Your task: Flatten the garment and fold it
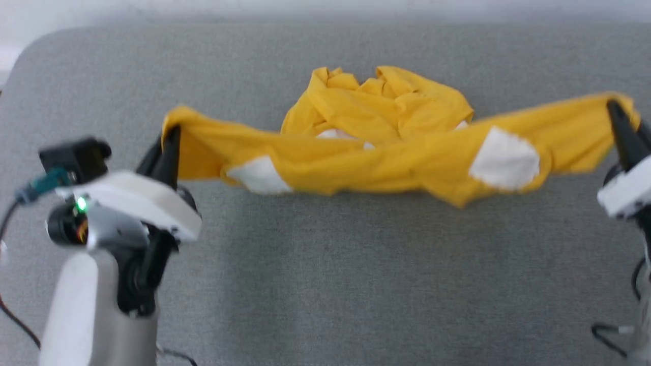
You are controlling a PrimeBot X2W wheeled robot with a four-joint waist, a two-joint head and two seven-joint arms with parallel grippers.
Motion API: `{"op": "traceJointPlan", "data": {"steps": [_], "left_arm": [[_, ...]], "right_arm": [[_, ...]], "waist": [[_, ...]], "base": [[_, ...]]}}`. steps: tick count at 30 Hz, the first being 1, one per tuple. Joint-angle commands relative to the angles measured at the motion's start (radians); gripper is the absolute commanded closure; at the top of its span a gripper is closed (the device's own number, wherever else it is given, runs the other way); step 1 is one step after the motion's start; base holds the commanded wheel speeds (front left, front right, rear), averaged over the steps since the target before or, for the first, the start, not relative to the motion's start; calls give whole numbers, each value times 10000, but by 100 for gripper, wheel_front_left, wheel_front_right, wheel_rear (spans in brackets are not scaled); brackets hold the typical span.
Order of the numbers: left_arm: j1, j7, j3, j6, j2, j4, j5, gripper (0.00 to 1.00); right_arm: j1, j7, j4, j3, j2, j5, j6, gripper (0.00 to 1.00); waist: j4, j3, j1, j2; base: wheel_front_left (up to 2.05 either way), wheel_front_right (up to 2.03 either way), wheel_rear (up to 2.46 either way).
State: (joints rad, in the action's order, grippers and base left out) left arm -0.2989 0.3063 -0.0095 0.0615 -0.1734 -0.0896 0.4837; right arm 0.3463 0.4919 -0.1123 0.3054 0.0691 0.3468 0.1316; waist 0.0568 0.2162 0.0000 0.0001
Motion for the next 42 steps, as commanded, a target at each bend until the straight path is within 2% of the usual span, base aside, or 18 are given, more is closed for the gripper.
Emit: {"op": "traceJointPlan", "data": {"steps": [1,9,13,18,22,27,36,42], "left_arm": [[-476,105,-54,-106,-119,-30,39,100],[-2949,1073,-402,-249,-304,752,198,100],[-4409,1351,-665,-328,-391,1747,22,100],[-6230,1287,-717,-213,-541,3035,-306,100],[-7644,607,-729,43,-952,3828,-1051,100],[-8831,741,-831,26,-1152,4804,-1220,100],[-10004,920,-822,188,-1052,5636,-1103,100],[-10872,335,-707,337,-883,5670,-1039,100]], "right_arm": [[477,-29,-60,-57,-36,36,-9,100],[3000,206,490,-774,107,-487,-9,100],[4455,180,1358,-1124,216,-952,-9,100],[6387,-200,2773,-1209,136,-1604,-9,100],[7807,-778,3894,-993,82,-2425,-9,100],[9086,-1180,5194,-673,18,-3292,-9,100],[10249,-1588,6702,-370,-85,-4281,-9,100],[10996,-1969,7266,-88,-167,-4594,-9,100]], "waist": [[-206,-449,0,-1],[-467,-1256,0,-1],[-619,-1463,0,-1],[-875,-1434,0,-1],[-1059,-1228,0,-1],[-1196,-936,0,-1],[-1367,-164,0,-1],[-1526,849,0,-1]], "base": [[0,0,0],[0,0,0],[0,0,0],[0,0,0],[0,0,0],[0,0,0],[0,0,0],[0,0,0]]}}
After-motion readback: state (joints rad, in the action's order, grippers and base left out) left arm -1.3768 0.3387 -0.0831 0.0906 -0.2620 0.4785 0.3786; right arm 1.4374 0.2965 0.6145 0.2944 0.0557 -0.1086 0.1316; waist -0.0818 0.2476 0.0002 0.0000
